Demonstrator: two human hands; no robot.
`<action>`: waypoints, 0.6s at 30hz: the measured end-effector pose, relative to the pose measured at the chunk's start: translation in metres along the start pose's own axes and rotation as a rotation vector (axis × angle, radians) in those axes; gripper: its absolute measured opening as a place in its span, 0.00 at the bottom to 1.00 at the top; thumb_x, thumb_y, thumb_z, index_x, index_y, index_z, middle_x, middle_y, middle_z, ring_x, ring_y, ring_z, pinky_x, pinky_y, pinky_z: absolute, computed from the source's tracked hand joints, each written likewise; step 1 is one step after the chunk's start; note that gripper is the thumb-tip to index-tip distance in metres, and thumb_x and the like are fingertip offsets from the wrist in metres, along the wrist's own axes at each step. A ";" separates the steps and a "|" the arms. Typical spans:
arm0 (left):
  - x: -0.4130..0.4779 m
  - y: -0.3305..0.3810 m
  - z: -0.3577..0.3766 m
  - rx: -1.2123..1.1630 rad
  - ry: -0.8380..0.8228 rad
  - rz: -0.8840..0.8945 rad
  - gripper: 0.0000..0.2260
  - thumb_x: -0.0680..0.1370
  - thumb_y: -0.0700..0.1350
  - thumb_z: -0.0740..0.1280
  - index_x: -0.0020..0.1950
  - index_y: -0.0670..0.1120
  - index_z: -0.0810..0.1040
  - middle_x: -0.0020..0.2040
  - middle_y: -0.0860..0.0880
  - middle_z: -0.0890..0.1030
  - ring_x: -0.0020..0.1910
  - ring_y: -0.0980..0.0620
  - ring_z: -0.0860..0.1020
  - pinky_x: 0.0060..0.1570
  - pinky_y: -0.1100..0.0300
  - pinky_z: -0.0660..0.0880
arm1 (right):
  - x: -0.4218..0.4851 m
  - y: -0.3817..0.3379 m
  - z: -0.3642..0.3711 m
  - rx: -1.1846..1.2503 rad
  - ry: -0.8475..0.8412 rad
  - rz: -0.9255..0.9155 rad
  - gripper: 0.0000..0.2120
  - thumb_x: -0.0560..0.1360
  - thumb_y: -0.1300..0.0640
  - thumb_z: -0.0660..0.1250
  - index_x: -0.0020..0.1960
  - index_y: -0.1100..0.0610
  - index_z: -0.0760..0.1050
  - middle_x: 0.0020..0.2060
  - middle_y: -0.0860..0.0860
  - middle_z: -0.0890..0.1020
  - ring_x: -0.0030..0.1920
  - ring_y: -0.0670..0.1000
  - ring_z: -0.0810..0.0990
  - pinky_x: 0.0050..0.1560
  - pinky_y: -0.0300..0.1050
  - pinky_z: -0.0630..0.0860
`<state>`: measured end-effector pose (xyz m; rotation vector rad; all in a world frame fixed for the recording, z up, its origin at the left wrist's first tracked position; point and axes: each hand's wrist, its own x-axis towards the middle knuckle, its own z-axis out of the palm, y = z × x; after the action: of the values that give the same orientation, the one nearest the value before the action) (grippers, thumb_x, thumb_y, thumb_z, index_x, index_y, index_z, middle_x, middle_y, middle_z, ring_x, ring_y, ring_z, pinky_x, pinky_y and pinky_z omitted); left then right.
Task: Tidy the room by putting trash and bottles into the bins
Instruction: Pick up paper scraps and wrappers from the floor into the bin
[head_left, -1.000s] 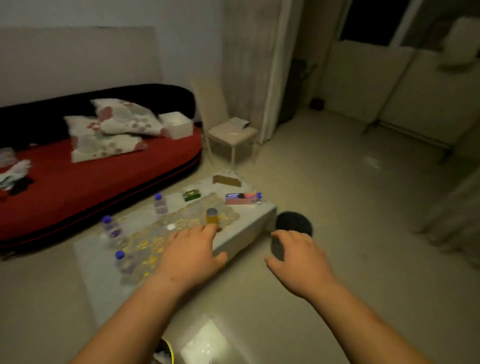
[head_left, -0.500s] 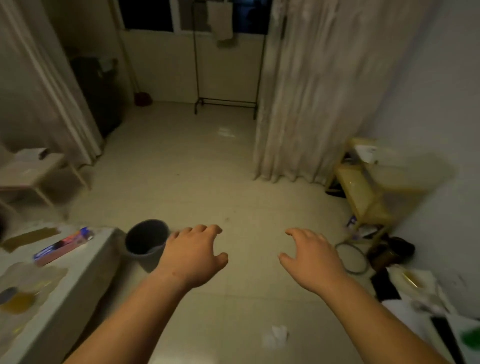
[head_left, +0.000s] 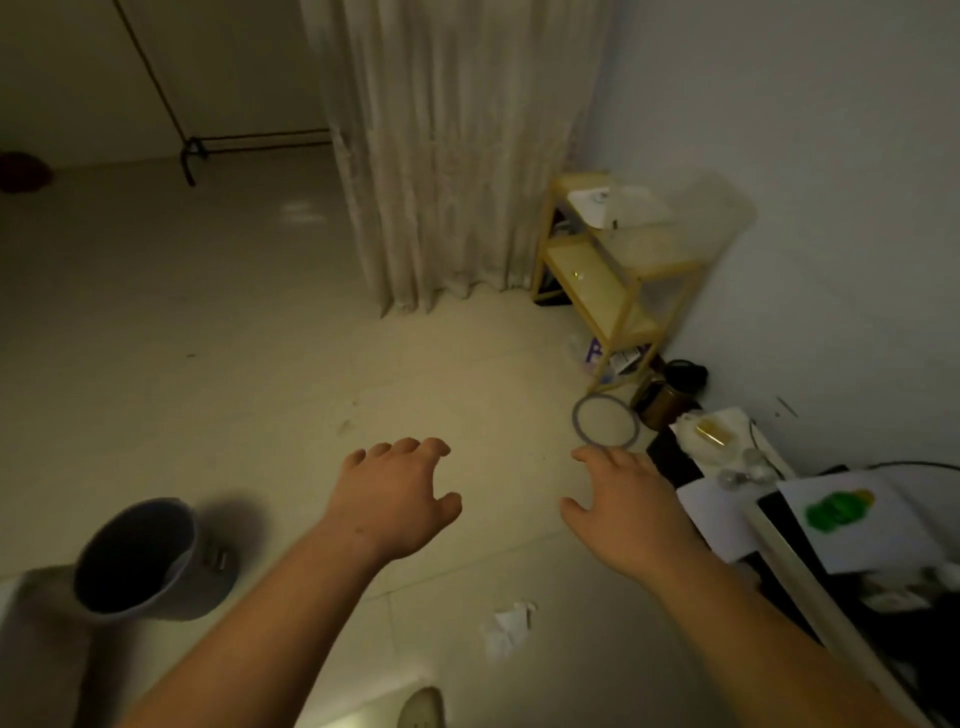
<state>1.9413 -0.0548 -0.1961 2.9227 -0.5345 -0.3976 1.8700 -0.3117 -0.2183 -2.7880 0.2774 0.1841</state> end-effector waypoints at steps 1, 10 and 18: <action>0.015 0.001 0.007 0.011 -0.013 0.028 0.28 0.75 0.65 0.60 0.74 0.59 0.64 0.70 0.53 0.74 0.68 0.47 0.72 0.69 0.47 0.65 | 0.006 0.005 0.008 -0.006 -0.002 0.016 0.29 0.74 0.38 0.61 0.73 0.45 0.63 0.67 0.50 0.73 0.66 0.54 0.68 0.65 0.54 0.70; 0.100 0.018 0.132 0.022 -0.173 0.124 0.29 0.75 0.65 0.61 0.74 0.57 0.63 0.69 0.52 0.74 0.66 0.46 0.73 0.64 0.48 0.68 | 0.042 0.073 0.118 0.004 -0.092 0.091 0.30 0.74 0.40 0.63 0.74 0.46 0.63 0.69 0.50 0.72 0.67 0.54 0.67 0.66 0.53 0.69; 0.140 0.021 0.326 -0.008 -0.282 0.111 0.31 0.74 0.64 0.63 0.74 0.57 0.63 0.68 0.51 0.75 0.65 0.46 0.74 0.61 0.48 0.70 | 0.061 0.162 0.277 -0.022 -0.168 0.097 0.31 0.73 0.38 0.61 0.73 0.46 0.62 0.67 0.50 0.72 0.66 0.55 0.67 0.65 0.53 0.69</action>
<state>1.9683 -0.1560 -0.5359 2.8276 -0.7253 -0.8009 1.8691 -0.3789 -0.5385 -2.7607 0.3701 0.4441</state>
